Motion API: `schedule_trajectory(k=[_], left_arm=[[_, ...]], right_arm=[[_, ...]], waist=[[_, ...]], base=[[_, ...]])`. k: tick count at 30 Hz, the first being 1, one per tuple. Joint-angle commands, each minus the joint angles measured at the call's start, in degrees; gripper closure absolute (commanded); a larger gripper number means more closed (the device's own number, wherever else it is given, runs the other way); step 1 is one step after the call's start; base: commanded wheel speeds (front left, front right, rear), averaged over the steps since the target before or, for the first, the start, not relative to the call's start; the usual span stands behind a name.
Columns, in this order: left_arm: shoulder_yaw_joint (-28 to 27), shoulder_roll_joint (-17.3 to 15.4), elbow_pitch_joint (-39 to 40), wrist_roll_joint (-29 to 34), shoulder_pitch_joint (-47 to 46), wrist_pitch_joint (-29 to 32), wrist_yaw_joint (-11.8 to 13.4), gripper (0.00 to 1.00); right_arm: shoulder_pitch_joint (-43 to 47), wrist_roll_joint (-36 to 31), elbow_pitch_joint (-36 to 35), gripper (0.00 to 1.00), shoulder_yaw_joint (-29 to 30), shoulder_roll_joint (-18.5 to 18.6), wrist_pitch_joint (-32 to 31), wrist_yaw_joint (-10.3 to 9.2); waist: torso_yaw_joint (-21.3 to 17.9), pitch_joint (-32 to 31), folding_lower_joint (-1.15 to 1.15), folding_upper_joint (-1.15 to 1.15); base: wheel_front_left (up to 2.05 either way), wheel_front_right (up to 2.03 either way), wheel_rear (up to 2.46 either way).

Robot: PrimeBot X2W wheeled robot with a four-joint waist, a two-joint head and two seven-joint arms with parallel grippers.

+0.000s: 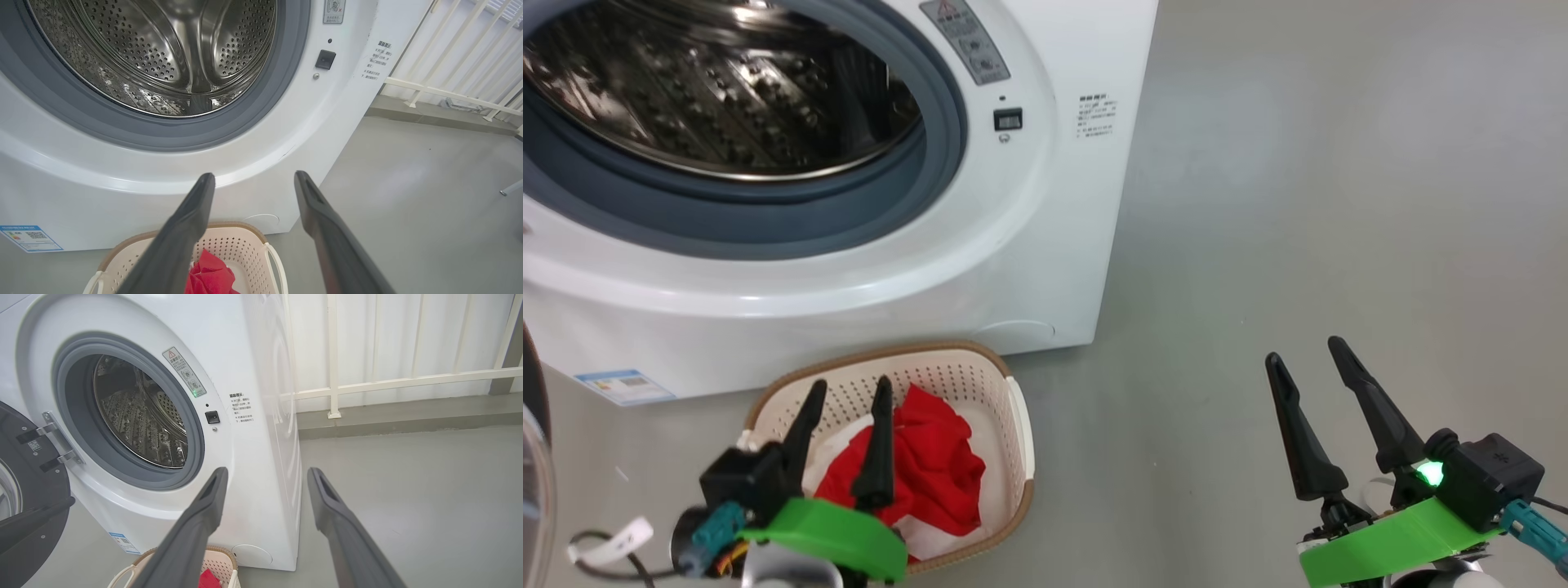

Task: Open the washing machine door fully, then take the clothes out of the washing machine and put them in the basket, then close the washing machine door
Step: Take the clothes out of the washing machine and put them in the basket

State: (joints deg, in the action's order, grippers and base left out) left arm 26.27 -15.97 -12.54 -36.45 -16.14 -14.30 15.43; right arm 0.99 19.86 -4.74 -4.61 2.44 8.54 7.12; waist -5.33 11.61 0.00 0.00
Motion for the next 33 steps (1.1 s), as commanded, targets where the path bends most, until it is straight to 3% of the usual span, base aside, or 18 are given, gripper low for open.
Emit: schedule_trajectory(k=[1,16,33], left_arm=[[-2.10,-2.00,2.91,0.71,0.88,-0.58,0.89,0.00],[-3.17,-5.13,15.57,2.11,8.99,-0.46,4.95,0.00],[-4.52,-7.54,18.71,3.57,17.85,-0.57,8.59,0.00]], right_arm=[[0.03,-0.54,-1.76,0.00,-1.09,0.43,-0.22,0.36],[3.35,-2.39,-3.29,0.00,1.40,0.43,-0.03,0.36],[9.01,-2.43,-5.17,0.00,3.80,0.43,-0.52,0.36]], waist=[[0.29,-1.71,0.00,0.00],[0.15,-5.26,0.00,0.00],[0.12,-11.10,0.00,0.00]], base=[[0.00,0.00,0.00],[0.00,0.00,0.00],[0.00,0.00,0.00]])
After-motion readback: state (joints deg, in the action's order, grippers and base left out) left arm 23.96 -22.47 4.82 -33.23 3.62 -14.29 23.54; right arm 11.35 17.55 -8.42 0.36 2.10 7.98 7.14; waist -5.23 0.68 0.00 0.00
